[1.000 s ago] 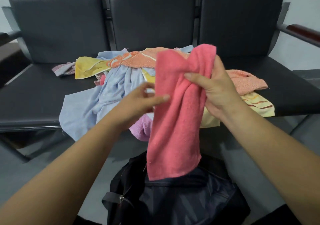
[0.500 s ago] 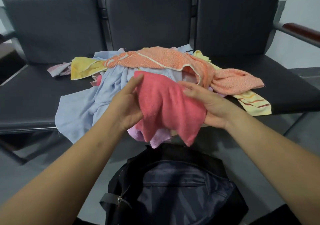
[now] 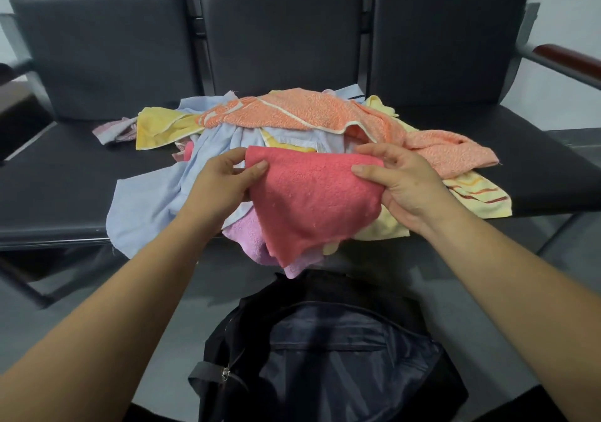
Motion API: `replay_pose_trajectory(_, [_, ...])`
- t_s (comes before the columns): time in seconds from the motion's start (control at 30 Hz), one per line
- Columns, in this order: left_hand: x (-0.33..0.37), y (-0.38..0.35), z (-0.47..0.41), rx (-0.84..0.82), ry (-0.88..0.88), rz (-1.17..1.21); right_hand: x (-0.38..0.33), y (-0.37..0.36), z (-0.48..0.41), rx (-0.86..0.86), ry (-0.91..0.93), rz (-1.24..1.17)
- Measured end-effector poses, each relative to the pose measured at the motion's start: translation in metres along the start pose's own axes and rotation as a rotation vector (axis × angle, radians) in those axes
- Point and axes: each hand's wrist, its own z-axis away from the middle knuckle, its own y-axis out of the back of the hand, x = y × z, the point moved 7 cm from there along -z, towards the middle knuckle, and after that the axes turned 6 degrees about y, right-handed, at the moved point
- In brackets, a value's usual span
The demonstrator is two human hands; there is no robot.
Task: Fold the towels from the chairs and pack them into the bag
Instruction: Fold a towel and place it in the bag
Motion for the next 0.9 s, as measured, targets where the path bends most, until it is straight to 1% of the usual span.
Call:
replay_pose_trajectory(0.07, [-0.002, -0.001, 0.000, 0.013, 0.044, 0.077, -0.002, 0.003, -0.001, 0.030, 0.007, 0.066])
replay_pose_trajectory(0.13, [-0.004, -0.003, 0.000, 0.038, 0.081, 0.163, -0.005, 0.004, -0.002, 0.030, -0.014, 0.055])
replay_pose_trajectory(0.17, [-0.004, -0.005, 0.001, 0.032, 0.081, 0.214, -0.005, 0.002, -0.001, -0.013, -0.044, 0.024])
replay_pose_trajectory(0.23, [-0.003, -0.009, 0.003, -0.047, 0.053, 0.248, -0.005, -0.003, 0.000, -0.152, -0.109, 0.021])
replay_pose_trajectory(0.27, [-0.003, -0.010, 0.004, -0.098, 0.028, 0.179, -0.006, -0.005, 0.002, -0.205, -0.126, 0.087])
replay_pose_trajectory(0.3, [-0.002, -0.010, 0.004, -0.131, -0.014, 0.025, -0.007, -0.004, 0.003, -0.235, -0.107, 0.221])
replay_pose_trajectory(0.33, [-0.001, -0.010, 0.004, -0.130, -0.073, -0.186, -0.011, -0.002, 0.003, -0.237, -0.038, 0.430])
replay_pose_trajectory(0.37, [0.000, -0.009, 0.003, -0.093, -0.140, -0.399, -0.017, 0.000, 0.004, -0.218, 0.060, 0.671])
replay_pose_trajectory(0.4, [0.002, -0.010, 0.004, -0.042, -0.208, -0.566, -0.023, -0.001, 0.005, -0.195, 0.161, 0.858])
replay_pose_trajectory(0.43, [0.006, -0.012, 0.007, 0.005, -0.270, -0.660, -0.027, -0.002, 0.006, -0.175, 0.245, 0.961])
replay_pose_trajectory(0.47, [0.009, -0.014, 0.010, 0.042, -0.312, -0.694, -0.029, -0.001, 0.007, -0.150, 0.296, 0.971])
replay_pose_trajectory(0.53, [0.013, -0.014, 0.013, 0.102, -0.373, -0.672, -0.028, 0.007, 0.004, -0.089, 0.333, 0.891])
replay_pose_trajectory(0.6, [0.014, -0.008, 0.011, 0.139, -0.384, -0.589, -0.023, 0.018, 0.001, -0.032, 0.293, 0.669])
replay_pose_trajectory(0.63, [0.013, -0.006, 0.009, 0.114, -0.356, -0.498, -0.019, 0.020, 0.001, -0.011, 0.238, 0.489])
replay_pose_trajectory(0.7, [0.008, -0.012, 0.010, -0.046, -0.288, -0.226, -0.006, 0.022, 0.001, 0.007, 0.103, 0.149])
replay_pose_trajectory(0.73, [0.004, -0.018, 0.013, -0.123, -0.260, -0.103, 0.000, 0.020, 0.002, 0.015, 0.058, 0.049])
replay_pose_trajectory(0.77, [0.000, -0.023, 0.015, -0.150, -0.239, -0.042, 0.003, 0.017, 0.003, 0.023, 0.018, -0.014])
replay_pose_trajectory(0.83, [-0.010, -0.029, 0.016, -0.104, -0.203, -0.027, 0.011, 0.014, 0.007, 0.071, -0.044, -0.093])
replay_pose_trajectory(0.9, [-0.022, -0.031, 0.018, -0.027, -0.170, -0.078, 0.025, 0.016, 0.013, 0.133, -0.093, -0.174])
